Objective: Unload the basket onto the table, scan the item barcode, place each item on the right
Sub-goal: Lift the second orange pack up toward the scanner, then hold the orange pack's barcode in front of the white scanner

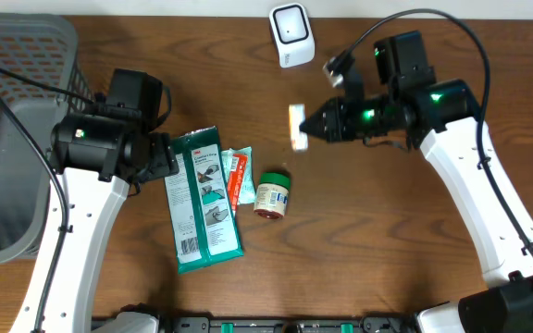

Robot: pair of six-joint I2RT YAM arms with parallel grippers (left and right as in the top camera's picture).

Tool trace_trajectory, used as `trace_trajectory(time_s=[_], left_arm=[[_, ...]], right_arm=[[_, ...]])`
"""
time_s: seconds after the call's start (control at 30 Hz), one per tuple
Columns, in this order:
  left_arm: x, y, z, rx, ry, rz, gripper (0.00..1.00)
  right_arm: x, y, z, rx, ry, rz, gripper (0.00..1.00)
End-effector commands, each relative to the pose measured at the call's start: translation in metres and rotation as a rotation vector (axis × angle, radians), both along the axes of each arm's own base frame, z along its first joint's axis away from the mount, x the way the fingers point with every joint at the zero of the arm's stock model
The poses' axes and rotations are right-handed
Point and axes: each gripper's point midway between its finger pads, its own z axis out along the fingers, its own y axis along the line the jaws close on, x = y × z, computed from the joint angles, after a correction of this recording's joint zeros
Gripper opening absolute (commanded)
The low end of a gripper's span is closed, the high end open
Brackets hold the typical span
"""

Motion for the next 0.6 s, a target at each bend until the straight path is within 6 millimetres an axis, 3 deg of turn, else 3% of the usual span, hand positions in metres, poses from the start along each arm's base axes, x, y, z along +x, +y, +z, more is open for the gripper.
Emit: trace_trajectory(time_s=[0.0, 0.17, 0.4, 0.57], left_arm=[[0.000, 0.003, 0.001, 0.014, 0.000, 0.001, 0.88], [0.000, 0.003, 0.001, 0.014, -0.001, 0.001, 0.87], [0.000, 0.003, 0.001, 0.014, -0.001, 0.001, 0.88], [0.000, 0.003, 0.001, 0.014, -0.001, 0.001, 0.88]], right_arm=[[0.014, 0.003, 0.027, 0.102, 0.015, -0.077, 0.01], [0.045, 0.005, 0.054, 0.204, -0.052, -0.166, 0.01], [0.094, 0.004, 0.109, 0.363, -0.128, -0.223, 0.01], [0.142, 0.019, 0.114, 0.430, -0.083, -0.210, 0.01]])
